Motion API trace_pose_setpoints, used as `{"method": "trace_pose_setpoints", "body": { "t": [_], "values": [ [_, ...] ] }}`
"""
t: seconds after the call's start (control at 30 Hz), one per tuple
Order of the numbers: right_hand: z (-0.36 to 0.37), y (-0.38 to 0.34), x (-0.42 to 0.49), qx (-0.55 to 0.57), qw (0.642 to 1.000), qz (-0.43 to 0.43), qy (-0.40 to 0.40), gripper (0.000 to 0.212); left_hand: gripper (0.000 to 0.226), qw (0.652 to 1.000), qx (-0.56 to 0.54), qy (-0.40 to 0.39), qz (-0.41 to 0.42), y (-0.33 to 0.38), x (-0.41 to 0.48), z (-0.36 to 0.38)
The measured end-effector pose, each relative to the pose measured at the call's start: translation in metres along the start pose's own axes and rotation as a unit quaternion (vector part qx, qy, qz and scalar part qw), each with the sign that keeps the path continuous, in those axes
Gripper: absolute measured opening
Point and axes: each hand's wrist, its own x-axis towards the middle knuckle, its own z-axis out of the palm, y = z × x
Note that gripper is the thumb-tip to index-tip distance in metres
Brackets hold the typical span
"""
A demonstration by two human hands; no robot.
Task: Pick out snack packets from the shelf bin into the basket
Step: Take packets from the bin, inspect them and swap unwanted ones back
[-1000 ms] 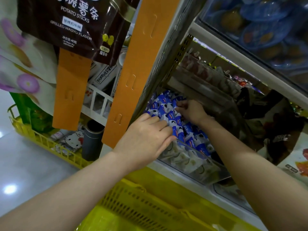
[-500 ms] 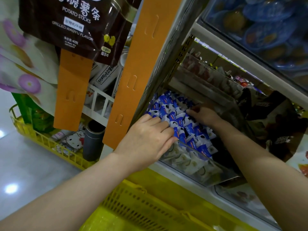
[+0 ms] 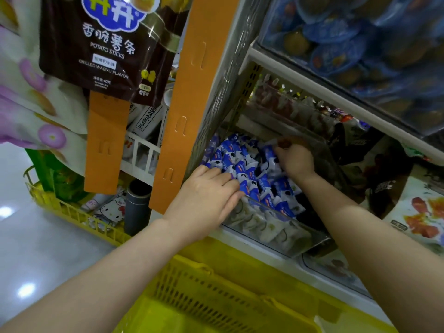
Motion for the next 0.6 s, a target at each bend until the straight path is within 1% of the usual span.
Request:
{"method": "trace_pose_setpoints", "body": {
  "t": [0.07,0.1,0.17,0.2,0.27,0.33,0.37,0.4,0.47,0.5,0.53,0.6],
  "values": [
    [-0.017,-0.008,-0.011,0.037,0.997,-0.033,0.067,0.017,0.040,1.000,0.004,-0.023,-0.002,0.001,0.000,-0.003],
    [-0.025,-0.013,-0.018,0.061,0.993,-0.044,0.089,0.017,0.041,0.999,0.003,-0.036,-0.008,0.002,0.001,-0.005],
    [-0.041,-0.023,-0.034,0.116,0.985,-0.068,0.105,0.013,0.037,0.998,-0.020,-0.050,-0.028,0.006,0.000,-0.008],
    [-0.047,-0.026,-0.044,0.146,0.980,-0.079,0.109,0.009,0.033,0.997,-0.049,-0.045,-0.043,0.008,-0.002,-0.009],
    [-0.058,-0.029,-0.068,0.211,0.969,-0.078,0.105,0.006,0.031,0.985,-0.142,-0.012,-0.093,0.017,-0.007,-0.014],
    [-0.066,-0.027,-0.097,0.280,0.955,-0.072,0.062,0.004,0.034,0.956,-0.249,0.032,-0.150,0.030,-0.014,-0.023],
    [-0.069,-0.026,-0.113,0.309,0.948,-0.070,0.034,0.008,0.036,0.935,-0.305,0.039,-0.177,0.037,-0.018,-0.026],
    [-0.070,-0.023,-0.128,0.338,0.939,-0.063,0.001,0.011,0.038,0.909,-0.361,0.033,-0.205,0.044,-0.021,-0.030],
    [-0.068,-0.015,-0.155,0.389,0.918,-0.032,-0.065,0.010,0.048,0.850,-0.461,-0.003,-0.256,0.058,-0.028,-0.036],
    [-0.066,-0.010,-0.168,0.409,0.907,-0.015,-0.096,0.010,0.049,0.827,-0.490,-0.020,-0.274,0.064,-0.032,-0.036],
    [-0.062,-0.005,-0.179,0.427,0.896,0.003,-0.123,0.011,0.046,0.814,-0.505,-0.036,-0.284,0.070,-0.035,-0.035],
    [-0.055,0.004,-0.199,0.454,0.875,0.039,-0.162,0.009,0.031,0.801,-0.516,-0.062,-0.298,0.078,-0.043,-0.032]
  ]
}}
